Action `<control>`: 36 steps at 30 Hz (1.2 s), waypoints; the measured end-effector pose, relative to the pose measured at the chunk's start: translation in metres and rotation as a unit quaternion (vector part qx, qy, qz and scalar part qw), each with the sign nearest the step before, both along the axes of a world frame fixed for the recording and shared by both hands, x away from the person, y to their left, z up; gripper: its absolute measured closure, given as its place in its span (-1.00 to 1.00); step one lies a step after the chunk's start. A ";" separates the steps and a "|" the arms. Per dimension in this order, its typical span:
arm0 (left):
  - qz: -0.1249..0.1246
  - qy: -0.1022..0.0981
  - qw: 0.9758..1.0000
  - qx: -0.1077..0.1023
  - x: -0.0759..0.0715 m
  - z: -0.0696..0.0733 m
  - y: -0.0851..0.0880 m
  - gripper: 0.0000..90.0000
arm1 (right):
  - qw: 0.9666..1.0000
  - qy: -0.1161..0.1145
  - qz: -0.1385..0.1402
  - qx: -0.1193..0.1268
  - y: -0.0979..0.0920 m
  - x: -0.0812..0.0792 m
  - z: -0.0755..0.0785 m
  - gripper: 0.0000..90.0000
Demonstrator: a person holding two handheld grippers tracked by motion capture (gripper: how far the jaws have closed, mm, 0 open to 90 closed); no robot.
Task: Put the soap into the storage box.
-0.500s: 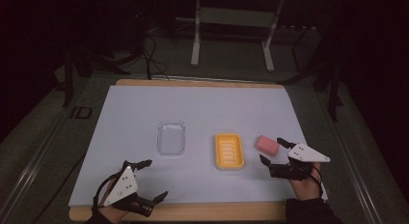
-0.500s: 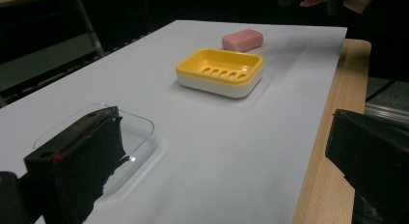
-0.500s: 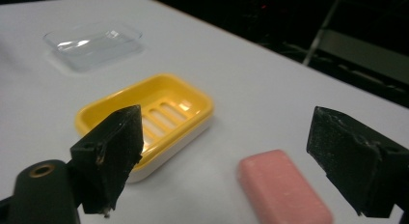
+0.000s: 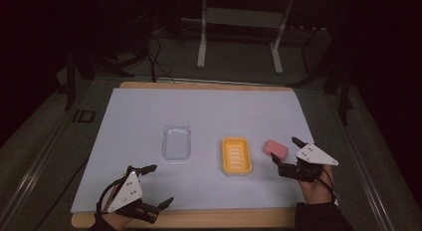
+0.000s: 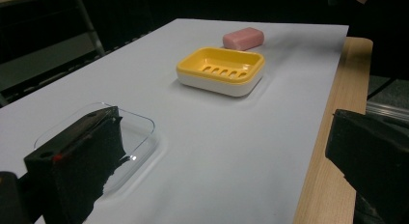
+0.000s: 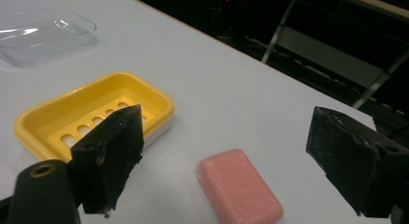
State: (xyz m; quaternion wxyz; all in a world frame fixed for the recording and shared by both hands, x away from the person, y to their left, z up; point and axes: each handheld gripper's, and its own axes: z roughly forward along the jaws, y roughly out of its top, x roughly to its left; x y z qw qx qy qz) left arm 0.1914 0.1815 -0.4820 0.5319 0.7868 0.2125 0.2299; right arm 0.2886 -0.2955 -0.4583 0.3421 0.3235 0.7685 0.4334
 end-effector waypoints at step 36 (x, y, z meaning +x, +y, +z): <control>0.002 0.002 1.000 0.002 0.000 0.000 0.000 -0.99 | 0.937 0.330 0.030 -0.108 0.010 0.024 -0.006 -0.73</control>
